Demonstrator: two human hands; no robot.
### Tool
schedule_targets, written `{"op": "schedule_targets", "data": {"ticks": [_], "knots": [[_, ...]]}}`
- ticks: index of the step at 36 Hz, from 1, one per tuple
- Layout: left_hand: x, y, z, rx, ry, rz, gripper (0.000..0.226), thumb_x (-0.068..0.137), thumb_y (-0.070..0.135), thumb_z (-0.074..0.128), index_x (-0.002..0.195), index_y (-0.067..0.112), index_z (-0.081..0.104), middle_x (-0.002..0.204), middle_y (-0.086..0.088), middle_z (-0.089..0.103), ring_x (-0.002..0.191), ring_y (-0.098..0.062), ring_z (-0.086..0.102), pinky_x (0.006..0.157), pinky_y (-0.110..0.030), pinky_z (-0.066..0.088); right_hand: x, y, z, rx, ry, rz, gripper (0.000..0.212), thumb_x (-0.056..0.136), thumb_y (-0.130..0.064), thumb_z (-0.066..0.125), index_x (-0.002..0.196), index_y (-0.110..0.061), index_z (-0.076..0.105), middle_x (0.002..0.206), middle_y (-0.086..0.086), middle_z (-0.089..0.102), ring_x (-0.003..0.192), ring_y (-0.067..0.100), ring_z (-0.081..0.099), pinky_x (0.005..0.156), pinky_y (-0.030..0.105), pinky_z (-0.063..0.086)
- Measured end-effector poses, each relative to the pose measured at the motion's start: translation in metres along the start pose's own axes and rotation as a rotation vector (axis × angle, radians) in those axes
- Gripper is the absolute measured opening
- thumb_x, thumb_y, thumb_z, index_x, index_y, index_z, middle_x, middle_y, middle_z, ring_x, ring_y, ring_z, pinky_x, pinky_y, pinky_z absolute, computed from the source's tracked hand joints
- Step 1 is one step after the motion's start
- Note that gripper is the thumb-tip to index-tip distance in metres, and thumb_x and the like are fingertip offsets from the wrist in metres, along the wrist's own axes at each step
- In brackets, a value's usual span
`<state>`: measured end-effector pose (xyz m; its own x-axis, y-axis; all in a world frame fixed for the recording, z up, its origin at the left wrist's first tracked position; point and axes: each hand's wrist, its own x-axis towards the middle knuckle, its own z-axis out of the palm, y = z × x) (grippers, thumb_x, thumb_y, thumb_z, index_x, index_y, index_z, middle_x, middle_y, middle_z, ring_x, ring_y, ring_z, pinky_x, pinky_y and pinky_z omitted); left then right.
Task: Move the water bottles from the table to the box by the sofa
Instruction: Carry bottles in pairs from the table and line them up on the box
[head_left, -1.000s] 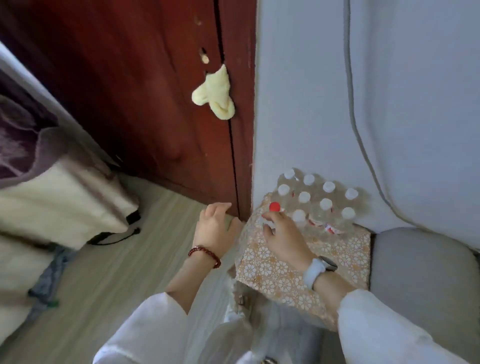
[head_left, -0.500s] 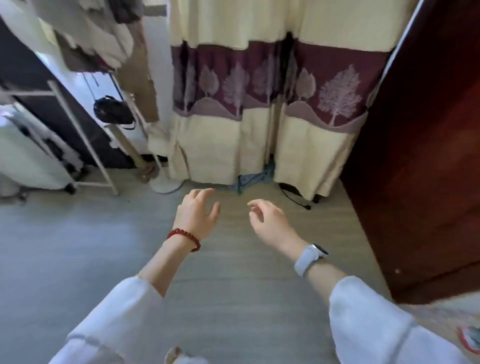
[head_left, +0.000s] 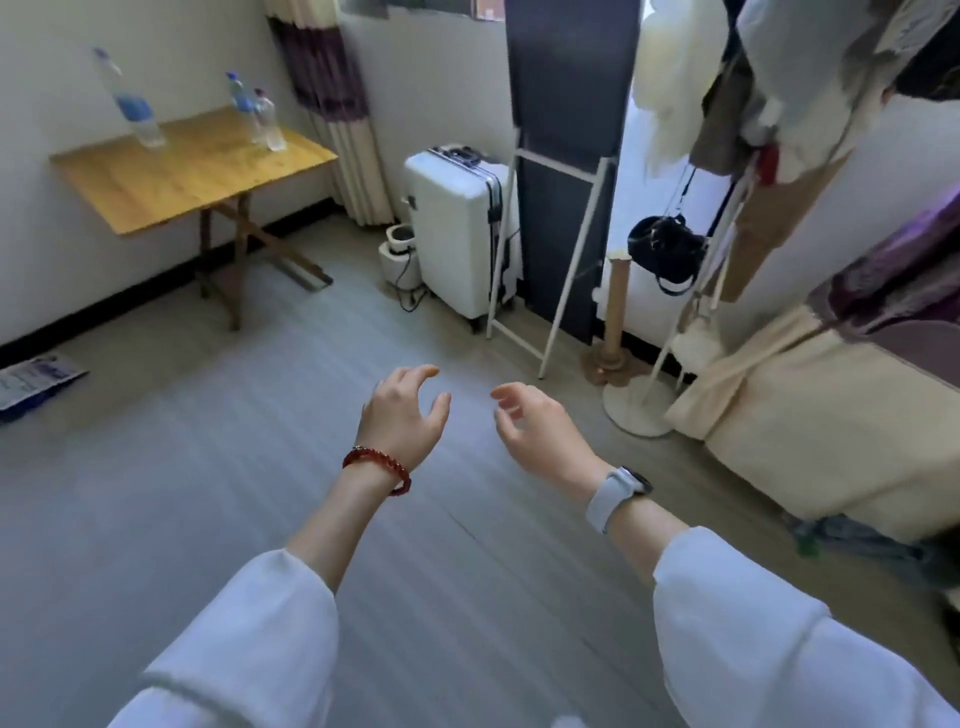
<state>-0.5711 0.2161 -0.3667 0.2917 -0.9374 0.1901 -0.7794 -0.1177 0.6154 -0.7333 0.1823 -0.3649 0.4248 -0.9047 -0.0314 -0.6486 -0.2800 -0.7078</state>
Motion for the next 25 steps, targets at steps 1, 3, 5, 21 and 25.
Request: {"op": "schedule_targets", "data": {"ticks": [1,3,5,21,25], "knots": [[0.016,-0.012,-0.006,-0.001,0.016,-0.016,0.034,0.086,0.023,0.055,0.119,0.011,0.055,0.119,-0.009,0.058,0.113,-0.024,0.051,0.097,-0.038,0.041,0.021,-0.008,0.006,-0.002,-0.013,-0.018,0.029,0.092,-0.020,0.044,0.120,-0.013,0.052,0.118,0.008,0.058,0.107,0.020,0.057,0.094,0.035,0.045],[0.049,-0.035,-0.015,0.003,0.044,-0.042,0.034,0.086,0.023,0.055,0.118,0.012,0.055,0.119,-0.009,0.057,0.113,-0.024,0.052,0.097,-0.037,0.041,0.065,-0.022,0.017,-0.016,-0.041,-0.048,0.029,0.093,-0.021,0.044,0.120,-0.014,0.052,0.119,0.006,0.058,0.108,0.019,0.056,0.095,0.035,0.045],[0.085,-0.055,-0.023,0.004,0.069,-0.069,0.034,0.087,0.023,0.055,0.118,0.012,0.055,0.120,-0.008,0.057,0.113,-0.024,0.052,0.096,-0.036,0.040,0.112,-0.033,0.026,-0.025,-0.068,-0.078,0.030,0.093,-0.021,0.043,0.121,-0.014,0.051,0.120,0.006,0.057,0.109,0.018,0.055,0.096,0.036,0.044],[0.429,-0.187,-0.110,0.023,0.319,-0.250,0.029,0.086,0.021,0.056,0.114,0.013,0.057,0.117,-0.007,0.056,0.107,-0.022,0.053,0.086,-0.022,0.037,0.526,-0.149,0.067,-0.023,-0.143,-0.333,0.029,0.091,-0.017,0.045,0.118,-0.012,0.053,0.115,0.010,0.060,0.102,0.024,0.058,0.090,0.030,0.043],[0.492,-0.242,-0.130,0.036,0.370,-0.312,0.029,0.085,0.018,0.057,0.113,0.011,0.058,0.114,-0.009,0.057,0.105,-0.024,0.054,0.089,-0.025,0.038,0.608,-0.177,0.097,-0.028,-0.175,-0.373,0.028,0.091,-0.017,0.045,0.117,-0.012,0.053,0.113,0.009,0.060,0.102,0.023,0.058,0.089,0.031,0.044]]}}
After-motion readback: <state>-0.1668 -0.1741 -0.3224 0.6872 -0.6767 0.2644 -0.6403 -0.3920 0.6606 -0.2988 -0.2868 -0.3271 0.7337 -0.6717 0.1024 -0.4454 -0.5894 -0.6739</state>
